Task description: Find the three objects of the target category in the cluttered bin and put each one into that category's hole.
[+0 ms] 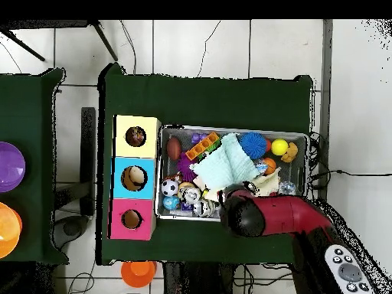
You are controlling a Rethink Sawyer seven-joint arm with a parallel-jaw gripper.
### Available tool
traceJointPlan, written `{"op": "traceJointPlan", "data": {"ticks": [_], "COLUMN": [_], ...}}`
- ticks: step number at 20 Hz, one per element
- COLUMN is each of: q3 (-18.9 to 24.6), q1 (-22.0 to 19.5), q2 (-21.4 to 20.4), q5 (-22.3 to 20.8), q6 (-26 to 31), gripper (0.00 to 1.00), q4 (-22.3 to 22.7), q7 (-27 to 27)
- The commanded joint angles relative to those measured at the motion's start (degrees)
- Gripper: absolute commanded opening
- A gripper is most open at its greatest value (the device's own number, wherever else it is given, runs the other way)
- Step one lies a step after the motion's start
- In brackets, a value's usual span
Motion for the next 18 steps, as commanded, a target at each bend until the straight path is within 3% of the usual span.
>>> {"op": "traceJointPlan", "data": {"ticks": [1, 10, 18], "q3": [4.7, 10.2, 18.0], "q1": [1.8, -2.3, -9.2], "q2": [-6.1, -8.4, -8.6], "q5": [-0.7, 1.4, 3.6], "q6": [11.7, 15.1, 22.3], "gripper": [0.00, 0.00, 0.00], "q4": [1.9, 5.2, 7.6], "q7": [-8.0, -10.5, -18.0]}}
